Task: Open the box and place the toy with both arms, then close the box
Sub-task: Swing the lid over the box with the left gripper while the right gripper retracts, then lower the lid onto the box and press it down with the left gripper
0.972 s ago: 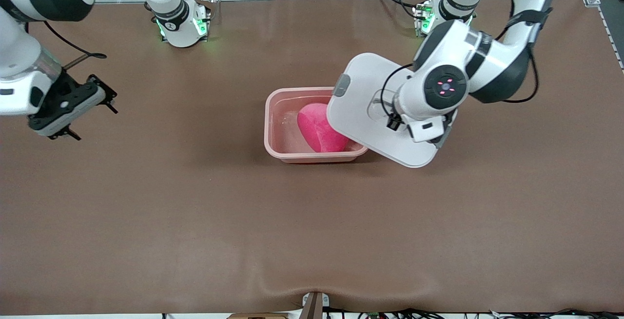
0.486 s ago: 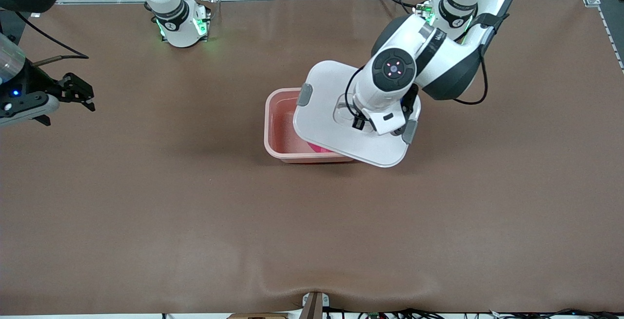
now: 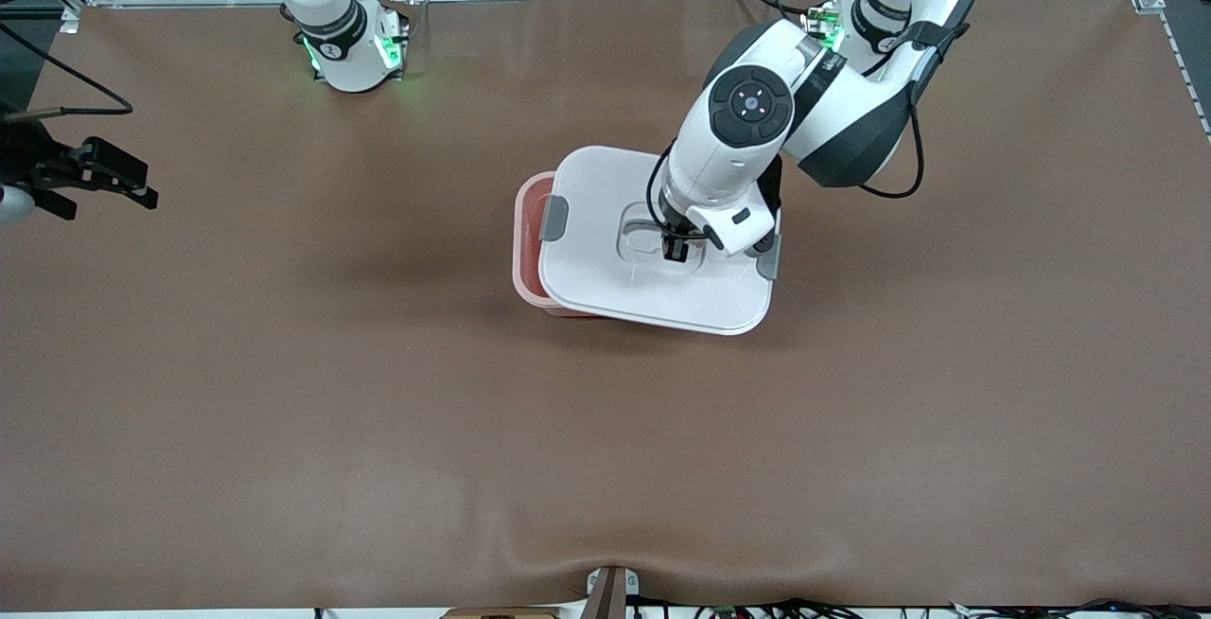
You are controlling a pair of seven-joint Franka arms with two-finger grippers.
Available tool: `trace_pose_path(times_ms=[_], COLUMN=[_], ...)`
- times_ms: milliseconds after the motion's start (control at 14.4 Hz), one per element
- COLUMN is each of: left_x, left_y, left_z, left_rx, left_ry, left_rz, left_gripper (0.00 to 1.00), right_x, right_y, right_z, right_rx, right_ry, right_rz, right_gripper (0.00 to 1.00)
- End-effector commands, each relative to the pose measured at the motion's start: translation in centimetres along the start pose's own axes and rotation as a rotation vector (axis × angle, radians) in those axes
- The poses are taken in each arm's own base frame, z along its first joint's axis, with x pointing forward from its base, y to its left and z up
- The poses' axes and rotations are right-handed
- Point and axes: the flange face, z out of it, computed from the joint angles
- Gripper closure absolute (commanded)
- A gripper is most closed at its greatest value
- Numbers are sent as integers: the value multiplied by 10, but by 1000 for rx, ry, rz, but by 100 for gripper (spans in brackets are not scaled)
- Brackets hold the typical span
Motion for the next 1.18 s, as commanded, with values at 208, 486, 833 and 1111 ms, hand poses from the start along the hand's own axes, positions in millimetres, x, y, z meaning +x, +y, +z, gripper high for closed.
trace_pose_path(times_ms=[208,486,833,1111], left_x=[-10,-12,-17,-30], left_y=[3,4,2,-3], left_z=[0,-6,-1,7], left_rx=[-35,-44,-42,-61], left_ry=[28,22,25,45], left_rz=[3,-21,-100,-144], left_gripper=[100,100,100,100], right_x=[1,3,0,-1], right_y=[-3,2,4,3], right_z=[2,4,3,3], right_rx=[16,-34,-43,-35], right_ry=[-52,-68,-88,-92], right_rz=[26,24,31,29], right_gripper=[0,0,0,0])
